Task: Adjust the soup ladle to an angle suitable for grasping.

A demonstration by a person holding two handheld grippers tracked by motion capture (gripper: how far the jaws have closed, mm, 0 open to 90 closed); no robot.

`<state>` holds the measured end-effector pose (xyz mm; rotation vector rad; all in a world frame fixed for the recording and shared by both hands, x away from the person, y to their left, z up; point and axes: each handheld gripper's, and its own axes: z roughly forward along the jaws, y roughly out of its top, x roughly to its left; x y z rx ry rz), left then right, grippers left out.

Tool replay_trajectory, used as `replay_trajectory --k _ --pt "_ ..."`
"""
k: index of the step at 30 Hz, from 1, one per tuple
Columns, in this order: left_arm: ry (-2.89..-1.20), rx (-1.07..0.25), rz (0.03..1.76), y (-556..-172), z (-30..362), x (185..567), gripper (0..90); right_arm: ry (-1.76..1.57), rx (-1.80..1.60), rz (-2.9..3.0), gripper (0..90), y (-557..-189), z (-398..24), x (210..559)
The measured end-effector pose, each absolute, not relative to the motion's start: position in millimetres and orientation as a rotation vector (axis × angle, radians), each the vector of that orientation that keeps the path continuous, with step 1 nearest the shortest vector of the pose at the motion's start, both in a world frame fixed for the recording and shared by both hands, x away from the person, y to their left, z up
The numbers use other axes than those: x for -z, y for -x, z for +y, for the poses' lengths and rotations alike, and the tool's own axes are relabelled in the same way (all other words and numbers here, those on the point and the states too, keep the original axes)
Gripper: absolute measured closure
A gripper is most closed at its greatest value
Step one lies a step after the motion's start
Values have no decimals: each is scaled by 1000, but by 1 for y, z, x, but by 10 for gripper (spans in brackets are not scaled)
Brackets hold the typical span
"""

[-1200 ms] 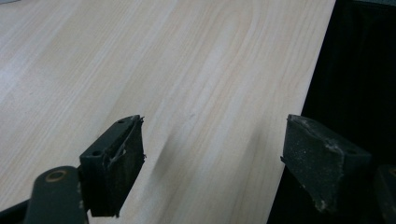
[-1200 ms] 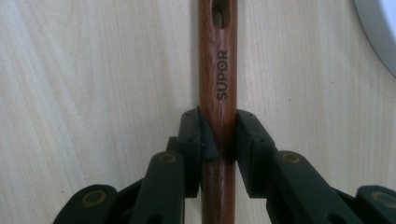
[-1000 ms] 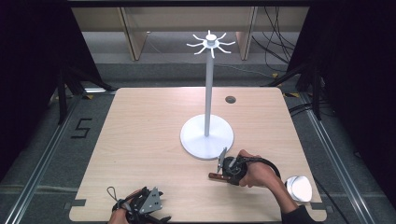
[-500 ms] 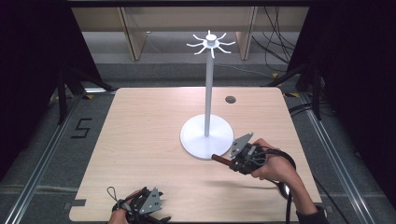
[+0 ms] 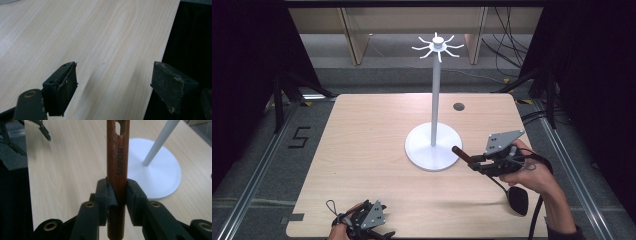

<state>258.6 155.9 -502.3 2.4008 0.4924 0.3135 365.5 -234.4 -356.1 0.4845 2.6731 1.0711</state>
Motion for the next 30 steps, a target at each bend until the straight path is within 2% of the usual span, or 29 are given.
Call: replay_trajectory --k 30 --pt "-2399 -307 502 -260 156 503 198 -550 -1582 2292 741 -370 -277 315"
